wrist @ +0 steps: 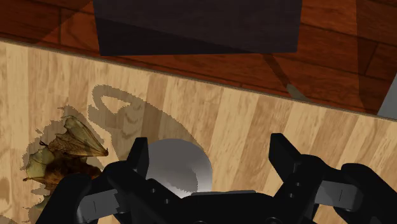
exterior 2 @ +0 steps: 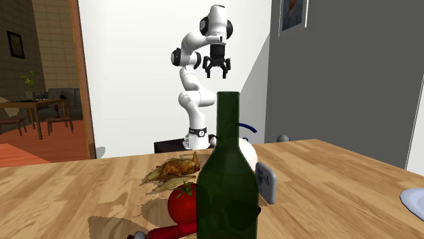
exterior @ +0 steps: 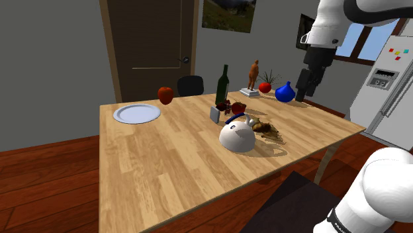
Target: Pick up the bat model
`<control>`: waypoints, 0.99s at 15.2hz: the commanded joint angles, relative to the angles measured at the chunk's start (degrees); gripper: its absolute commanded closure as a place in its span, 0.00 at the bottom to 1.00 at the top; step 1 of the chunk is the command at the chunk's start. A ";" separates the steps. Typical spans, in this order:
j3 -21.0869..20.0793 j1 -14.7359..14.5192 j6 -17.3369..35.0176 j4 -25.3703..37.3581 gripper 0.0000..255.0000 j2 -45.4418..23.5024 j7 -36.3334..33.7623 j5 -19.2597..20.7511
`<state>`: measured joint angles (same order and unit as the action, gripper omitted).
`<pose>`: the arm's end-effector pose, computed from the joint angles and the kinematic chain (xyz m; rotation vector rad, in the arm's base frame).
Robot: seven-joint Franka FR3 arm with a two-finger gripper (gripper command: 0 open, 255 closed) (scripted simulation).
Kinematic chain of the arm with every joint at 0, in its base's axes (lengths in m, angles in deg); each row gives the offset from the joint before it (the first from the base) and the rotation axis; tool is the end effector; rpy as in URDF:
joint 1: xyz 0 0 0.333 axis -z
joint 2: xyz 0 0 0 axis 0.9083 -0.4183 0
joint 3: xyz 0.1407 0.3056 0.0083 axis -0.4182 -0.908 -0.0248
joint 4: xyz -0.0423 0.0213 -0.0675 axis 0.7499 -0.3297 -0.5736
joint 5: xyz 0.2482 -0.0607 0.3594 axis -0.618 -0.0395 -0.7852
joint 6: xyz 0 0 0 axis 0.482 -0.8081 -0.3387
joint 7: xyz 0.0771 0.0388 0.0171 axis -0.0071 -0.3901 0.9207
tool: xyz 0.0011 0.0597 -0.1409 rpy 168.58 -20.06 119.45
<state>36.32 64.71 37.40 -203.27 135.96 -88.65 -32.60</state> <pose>0.3148 -0.0121 0.5924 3.1217 -0.0139 -0.0401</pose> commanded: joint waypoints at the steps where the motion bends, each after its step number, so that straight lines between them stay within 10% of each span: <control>1: 0.00 0.00 0.00 0.00 0.00 0.00 0.00 0.00; 15: 12.55 1.18 28.86 -9.90 0.00 -12.97 14.18 7.02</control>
<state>47.79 65.89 64.42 -213.83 124.84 -75.78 -25.87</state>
